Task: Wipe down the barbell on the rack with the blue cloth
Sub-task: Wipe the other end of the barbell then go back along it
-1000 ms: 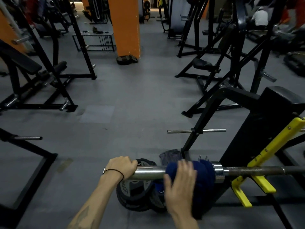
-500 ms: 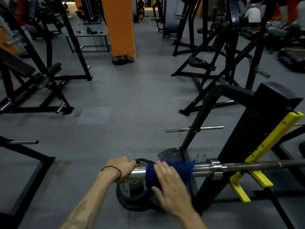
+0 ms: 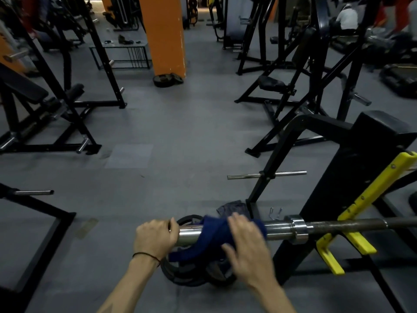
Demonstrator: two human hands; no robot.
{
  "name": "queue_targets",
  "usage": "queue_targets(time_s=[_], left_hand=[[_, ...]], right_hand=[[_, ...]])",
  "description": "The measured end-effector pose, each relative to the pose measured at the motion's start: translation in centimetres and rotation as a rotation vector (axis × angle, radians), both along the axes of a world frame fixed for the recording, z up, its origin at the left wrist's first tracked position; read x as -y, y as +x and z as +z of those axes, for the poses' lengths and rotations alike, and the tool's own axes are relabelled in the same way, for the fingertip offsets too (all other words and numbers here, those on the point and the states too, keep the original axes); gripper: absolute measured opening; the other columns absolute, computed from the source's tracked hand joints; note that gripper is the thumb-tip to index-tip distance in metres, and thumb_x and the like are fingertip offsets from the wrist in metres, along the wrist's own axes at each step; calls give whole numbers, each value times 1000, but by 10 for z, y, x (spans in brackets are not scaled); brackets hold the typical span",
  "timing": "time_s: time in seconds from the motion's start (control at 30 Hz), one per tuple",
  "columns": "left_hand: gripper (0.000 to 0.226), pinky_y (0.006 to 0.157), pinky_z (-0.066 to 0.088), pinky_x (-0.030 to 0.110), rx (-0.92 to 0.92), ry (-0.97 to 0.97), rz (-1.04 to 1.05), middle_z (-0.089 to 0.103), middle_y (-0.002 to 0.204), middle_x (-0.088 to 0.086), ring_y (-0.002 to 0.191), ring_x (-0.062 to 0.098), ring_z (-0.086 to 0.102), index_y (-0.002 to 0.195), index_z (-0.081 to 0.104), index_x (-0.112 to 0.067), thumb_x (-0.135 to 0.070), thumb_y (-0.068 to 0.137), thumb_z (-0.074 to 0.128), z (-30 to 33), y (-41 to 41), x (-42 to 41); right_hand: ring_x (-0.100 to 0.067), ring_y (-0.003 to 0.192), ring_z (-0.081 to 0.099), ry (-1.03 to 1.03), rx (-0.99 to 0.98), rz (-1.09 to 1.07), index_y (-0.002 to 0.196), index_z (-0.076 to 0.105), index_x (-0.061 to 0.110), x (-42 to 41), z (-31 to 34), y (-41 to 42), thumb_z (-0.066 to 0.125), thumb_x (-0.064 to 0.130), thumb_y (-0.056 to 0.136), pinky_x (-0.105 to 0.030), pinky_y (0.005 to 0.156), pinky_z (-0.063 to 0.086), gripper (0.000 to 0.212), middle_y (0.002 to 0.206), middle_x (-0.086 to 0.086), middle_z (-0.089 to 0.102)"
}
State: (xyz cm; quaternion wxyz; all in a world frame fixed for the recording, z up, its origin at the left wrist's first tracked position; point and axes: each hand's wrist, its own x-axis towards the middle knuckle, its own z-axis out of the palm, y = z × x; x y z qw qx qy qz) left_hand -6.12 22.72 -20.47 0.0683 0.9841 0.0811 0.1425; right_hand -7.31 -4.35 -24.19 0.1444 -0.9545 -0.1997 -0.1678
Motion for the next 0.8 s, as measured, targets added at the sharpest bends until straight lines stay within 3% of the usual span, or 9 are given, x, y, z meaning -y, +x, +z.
queue_targets(time_s=[0.13,0.23,0.3,0.4,0.5,0.6,0.67,0.73,0.8], left_hand=[[54,40,32,21,-46,30,35,48,36,8,30,30,48,41,58,-9,-38,82,39,3,6,2],[54,39,32,22,-71,29,37,48,37,8,30,31,48,41,57,-8,-38,82,39,4,5,1],[53,39,32,22,-81,18,34,49,37,8,30,30,48,41,57,-8,-37,81,39,3,4,-1],[52,42,25,21,-74,16,36,48,36,7,29,30,46,40,56,-9,-36,80,39,4,4,1],[52,45,20,20,-45,18,38,45,35,6,28,29,44,39,54,-9,-36,80,38,7,5,1],[52,45,21,21,-86,-16,30,45,35,6,29,30,45,39,53,-9,-36,80,38,8,4,2],[53,45,24,23,-152,-27,20,49,38,6,34,31,49,42,54,-8,-38,81,35,10,3,1],[55,48,29,29,-208,13,31,58,49,7,47,31,56,52,59,-7,-42,84,30,10,4,0],[56,52,30,32,-225,38,49,57,55,4,52,27,52,58,60,-7,-44,85,26,12,7,0]], right_hand=[[-28,152,28,342,-93,-464,150,44,6,-4,7,4,25,56,106,-50,125,17,69,162,-5,34],[-24,157,17,226,-124,-141,159,31,9,-59,3,-21,30,58,105,-44,127,8,72,167,-7,27],[-21,155,21,42,-66,33,159,32,13,-29,1,-14,32,58,106,-42,126,14,70,166,-4,29],[-26,151,33,116,5,-223,152,45,11,29,6,2,27,55,107,-47,123,21,65,159,-9,42],[-27,156,17,342,-85,-428,155,37,10,-22,6,-6,31,51,105,-50,127,9,65,164,-9,32],[-22,157,15,161,-87,-8,160,28,13,-55,-4,-20,33,55,106,-40,128,4,69,168,-2,24],[-21,155,22,9,-14,56,159,32,15,-13,-4,-6,34,55,106,-41,127,12,67,167,-2,28],[-23,153,28,62,9,-135,156,38,14,30,-2,5,29,55,107,-46,125,19,65,162,-7,38],[-24,153,26,262,-52,-380,154,39,11,28,4,5,25,56,106,-51,124,18,67,160,-9,41]])
